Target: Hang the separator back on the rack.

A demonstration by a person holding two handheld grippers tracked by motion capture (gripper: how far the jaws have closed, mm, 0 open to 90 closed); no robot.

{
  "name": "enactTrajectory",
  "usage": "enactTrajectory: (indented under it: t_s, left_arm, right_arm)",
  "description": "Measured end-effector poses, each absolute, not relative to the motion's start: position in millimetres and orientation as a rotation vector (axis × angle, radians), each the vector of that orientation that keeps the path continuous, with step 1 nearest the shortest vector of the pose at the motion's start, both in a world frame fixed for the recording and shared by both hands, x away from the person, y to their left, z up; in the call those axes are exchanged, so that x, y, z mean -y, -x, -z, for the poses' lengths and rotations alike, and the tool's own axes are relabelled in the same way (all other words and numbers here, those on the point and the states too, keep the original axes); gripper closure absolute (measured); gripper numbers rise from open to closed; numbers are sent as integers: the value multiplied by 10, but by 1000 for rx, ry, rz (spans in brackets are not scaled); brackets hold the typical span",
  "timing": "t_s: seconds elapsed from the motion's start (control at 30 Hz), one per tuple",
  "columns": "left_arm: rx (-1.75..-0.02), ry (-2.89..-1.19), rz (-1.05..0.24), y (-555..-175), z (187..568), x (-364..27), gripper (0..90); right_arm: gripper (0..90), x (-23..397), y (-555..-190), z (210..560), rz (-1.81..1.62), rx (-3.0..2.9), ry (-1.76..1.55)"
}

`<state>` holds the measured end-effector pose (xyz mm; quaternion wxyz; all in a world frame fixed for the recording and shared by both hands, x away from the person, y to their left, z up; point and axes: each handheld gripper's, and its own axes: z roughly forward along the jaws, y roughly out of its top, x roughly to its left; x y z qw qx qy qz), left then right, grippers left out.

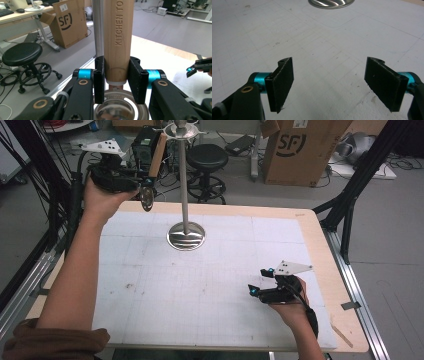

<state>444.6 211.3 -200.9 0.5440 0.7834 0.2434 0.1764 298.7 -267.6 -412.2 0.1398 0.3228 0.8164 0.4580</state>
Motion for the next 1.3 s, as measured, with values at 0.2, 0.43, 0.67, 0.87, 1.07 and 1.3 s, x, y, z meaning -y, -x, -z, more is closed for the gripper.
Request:
enactTrajectory:
  t_s: [0.2,0.43,0.67,0.87,1.07,1.3]
  left_arm:
    - [-596,-1861,-423,-4473,2036,-2059,690]
    - [-642,-1861,-449,-4472,2033,-2073,690]
    - [-674,-1863,-465,-4508,2043,-2100,690]
    - [-685,-1857,-463,-4550,2052,-2084,689]
    - [-681,-1866,-453,-4580,2072,-2017,689]
    - [-681,-1883,-403,-4617,2083,-2006,683]
  right_arm:
    - [224,2689,-2984,4123,-1327,-2359,-936]
    - [224,2699,-2986,4129,-1326,-2356,-936]
    - [224,2689,-2987,4132,-1326,-2359,-935]
    - [224,2688,-2992,4137,-1323,-2359,-938]
    - [224,2696,-2991,4134,-1323,-2360,-944]
    - [224,2710,-2993,4141,-1326,-2356,-940]
